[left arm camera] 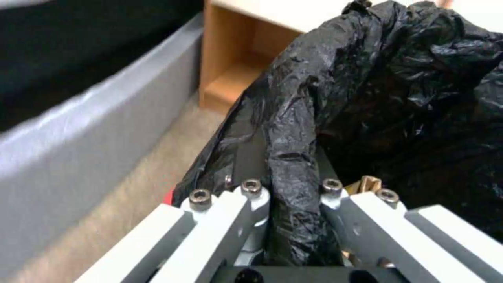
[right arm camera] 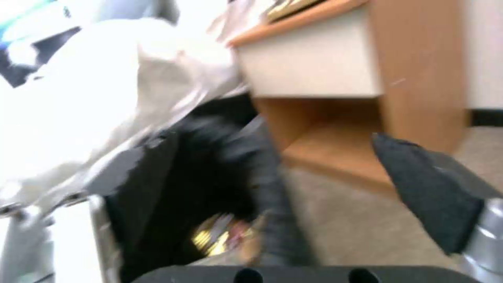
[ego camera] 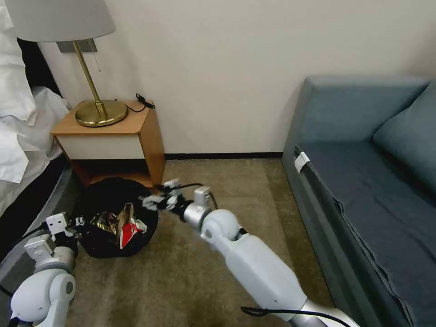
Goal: Pick up the trash bin, then pick up the garbage on the floor and place it into the trash bin.
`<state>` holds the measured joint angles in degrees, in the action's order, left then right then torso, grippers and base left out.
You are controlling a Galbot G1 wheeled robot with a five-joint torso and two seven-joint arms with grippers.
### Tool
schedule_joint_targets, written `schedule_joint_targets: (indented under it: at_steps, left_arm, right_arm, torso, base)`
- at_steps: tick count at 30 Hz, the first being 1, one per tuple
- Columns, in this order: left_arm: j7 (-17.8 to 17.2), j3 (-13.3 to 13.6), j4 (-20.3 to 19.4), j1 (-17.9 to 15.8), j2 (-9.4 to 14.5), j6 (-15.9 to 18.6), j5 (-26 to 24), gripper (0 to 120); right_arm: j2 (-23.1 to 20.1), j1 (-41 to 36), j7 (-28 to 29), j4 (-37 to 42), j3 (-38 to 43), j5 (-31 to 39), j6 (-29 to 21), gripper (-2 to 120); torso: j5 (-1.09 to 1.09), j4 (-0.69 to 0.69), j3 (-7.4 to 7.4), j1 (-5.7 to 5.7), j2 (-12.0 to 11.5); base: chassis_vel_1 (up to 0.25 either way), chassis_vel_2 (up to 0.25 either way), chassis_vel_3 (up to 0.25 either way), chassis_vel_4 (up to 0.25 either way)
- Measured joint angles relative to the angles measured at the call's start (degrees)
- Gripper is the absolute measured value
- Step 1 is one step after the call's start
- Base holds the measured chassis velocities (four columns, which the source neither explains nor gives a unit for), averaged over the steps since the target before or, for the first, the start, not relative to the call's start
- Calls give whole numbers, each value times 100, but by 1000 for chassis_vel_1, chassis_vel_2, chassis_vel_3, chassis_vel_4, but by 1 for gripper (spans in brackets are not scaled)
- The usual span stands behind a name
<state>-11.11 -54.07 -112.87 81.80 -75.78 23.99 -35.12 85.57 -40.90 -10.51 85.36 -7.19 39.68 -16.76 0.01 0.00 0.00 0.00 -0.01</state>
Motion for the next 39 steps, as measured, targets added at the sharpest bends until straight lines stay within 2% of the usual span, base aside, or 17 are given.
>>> schedule_joint_targets:
  at_steps: [1, 3, 4, 5, 6, 8, 9, 11, 13, 21, 29, 32, 34, 37, 39]
  left_arm:
    - [0, 0, 0, 0, 0, 0, 0, 4]
    - [-233, -211, 42, -31, -91, 144, -780, 4]
    - [-292, -255, 67, -48, -105, 183, -995, 4]
    - [-292, -255, 67, -48, -105, 183, -995, 4]
    - [-386, -332, 133, -85, -119, 240, -1351, 4]
    - [-472, -421, 301, -157, -120, 258, -1724, 4]
    - [-472, -421, 301, -157, -120, 258, -1724, 4]
    - [-526, -453, 551, -232, -92, 251, -2106, 4]
    - [-556, -442, 725, -291, -75, 276, -2217, 4]
    - [-582, -314, 1149, -420, 5, 242, -2005, 3]
    - [-680, -270, 1287, -474, 67, 234, -1753, 3]
    - [-680, -250, 1302, -469, 80, 212, -1615, 17]
    - [-673, -247, 1302, -459, 80, 190, -1581, 20]
    - [-632, -243, 1252, -411, 77, 149, -1470, 36]
    - [-626, -245, 1235, -401, 74, 144, -1448, 39]
  right_arm:
    - [0, 0, 0, 0, 0, 0, 0, 95]
    - [-111, -46, -13, 31, 383, 23, 13, 99]
    - [-133, -61, -20, 33, 458, 24, 19, 99]
    - [-133, -61, -20, 33, 458, 24, 19, 99]
    - [-182, -98, -43, 33, 601, 23, 31, 100]
    - [-245, -181, -93, 34, 805, 6, 59, 100]
    - [-245, -181, -93, 34, 805, 6, 59, 100]
    - [-286, -309, -142, 45, 943, -25, 71, 100]
    - [-304, -400, -180, 57, 1000, -80, 79, 100]
    - [-258, -634, -248, 79, 1080, -252, 97, 100]
    - [-243, -782, -284, 93, 1128, -345, 133, 100]
    - [-242, -846, -298, 107, 1131, -377, 135, 100]
    - [-241, -861, -310, 110, 1130, -382, 136, 100]
    - [-242, -908, -362, 127, 1109, -384, 145, 100]
    - [-242, -909, -365, 129, 1107, -384, 145, 100]
  torso:
    - [0, 0, 0, 0, 0]
    - [0, 1, 0, 0, 0]
    - [0, 0, 0, 0, 0]
    - [0, 0, 0, 0, 0]
    - [1, 0, 0, 0, 0]
    - [0, -1, 0, 0, 0]
    - [0, -1, 0, 0, 0]
    - [0, 0, 0, 0, 0]
    - [-1, 0, 0, 0, 0]
    - [-1, 0, 0, 0, 0]
    - [-1, 0, 0, 0, 0]
    - [-1, 0, 0, 0, 0]
    - [-1, 0, 0, 0, 0]
    - [-1, 0, 0, 0, 0]
    - [-1, 0, 0, 0, 0]
  base:
    - [0, 0, 0, 0]
    - [0, 0, 0, 0]
    - [0, 0, 0, 0]
    - [0, 0, 0, 0]
    - [0, 0, 0, 0]
    - [0, 0, 0, 0]
    - [0, 0, 0, 0]
    - [0, 0, 0, 0]
    - [0, 0, 0, 0]
    - [0, 0, 0, 0]
    - [0, 0, 0, 0]
    - [0, 0, 0, 0]
    - [0, 0, 0, 0]
    - [0, 0, 0, 0]
    - [0, 0, 0, 0]
